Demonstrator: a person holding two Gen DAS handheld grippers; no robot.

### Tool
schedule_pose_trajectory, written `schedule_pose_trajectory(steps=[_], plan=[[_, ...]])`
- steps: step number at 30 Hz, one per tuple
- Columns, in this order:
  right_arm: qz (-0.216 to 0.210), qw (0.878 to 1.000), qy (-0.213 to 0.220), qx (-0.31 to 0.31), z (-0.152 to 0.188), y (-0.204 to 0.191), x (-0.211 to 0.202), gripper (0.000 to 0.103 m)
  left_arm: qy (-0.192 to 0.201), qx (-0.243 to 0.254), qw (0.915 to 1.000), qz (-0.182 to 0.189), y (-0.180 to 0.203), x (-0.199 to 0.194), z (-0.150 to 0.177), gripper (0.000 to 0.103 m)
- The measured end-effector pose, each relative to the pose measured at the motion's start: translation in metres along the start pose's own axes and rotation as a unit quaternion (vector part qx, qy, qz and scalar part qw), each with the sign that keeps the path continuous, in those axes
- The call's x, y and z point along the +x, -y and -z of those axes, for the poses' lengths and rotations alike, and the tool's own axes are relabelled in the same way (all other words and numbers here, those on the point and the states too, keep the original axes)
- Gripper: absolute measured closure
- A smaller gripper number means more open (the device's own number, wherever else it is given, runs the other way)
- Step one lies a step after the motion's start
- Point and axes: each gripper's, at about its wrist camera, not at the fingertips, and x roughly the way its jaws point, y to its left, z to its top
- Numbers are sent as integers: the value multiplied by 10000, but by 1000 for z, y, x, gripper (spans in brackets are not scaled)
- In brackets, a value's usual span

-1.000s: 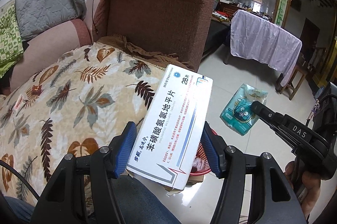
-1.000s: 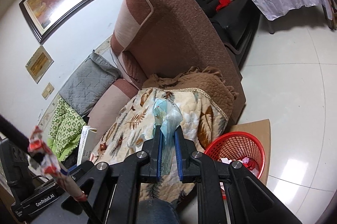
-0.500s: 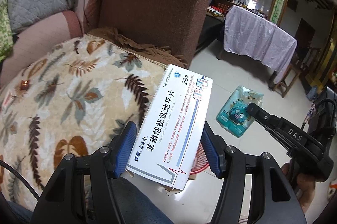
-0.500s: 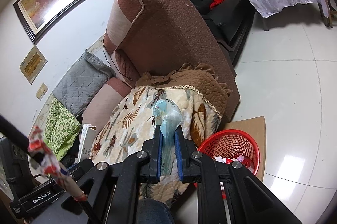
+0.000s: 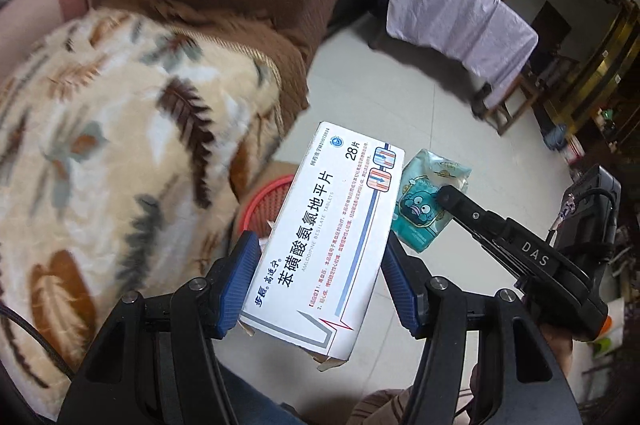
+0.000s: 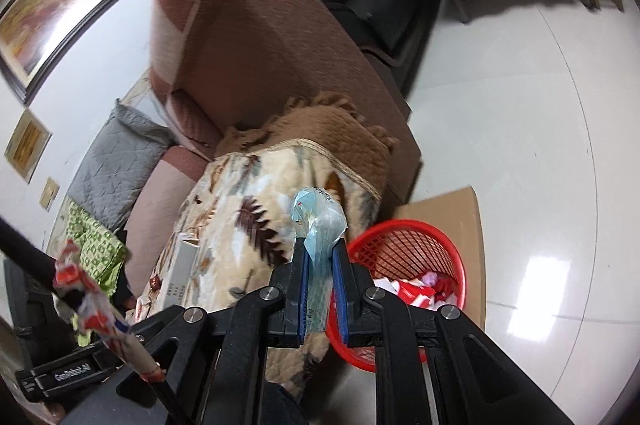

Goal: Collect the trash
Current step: 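Carry the white medicine box and teal packet off the blanket over the red basket, then open both tools over the red mesh basket to drop the items, then move both empty tools back over the last trash on the blanket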

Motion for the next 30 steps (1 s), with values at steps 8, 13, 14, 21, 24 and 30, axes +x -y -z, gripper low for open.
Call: schedule_pose_trajectory(steps=[8,13,14,21,24,30], plan=[[155,9995,-72,278,0,23,21,88,-547,-84,9984,84,-6,59,-1,42],[143,9980,-30,617,-3,36,27,57,-835,-233,9961,179,-15,85,-2,42],[119,9979,-44,632,-3,37,27,57,-861,-250,9958,201,-17,87,-1,42],[-198,9987,25,472,-5,18,18,52,-523,-300,9980,191,-28,53,-5,41],[-429,9987,85,264,-4,-5,13,41,-176,-357,9991,157,-41,18,-12,38],[-1023,9943,12,-308,6,-69,14,28,609,-410,9971,-223,-82,-73,-15,36]])
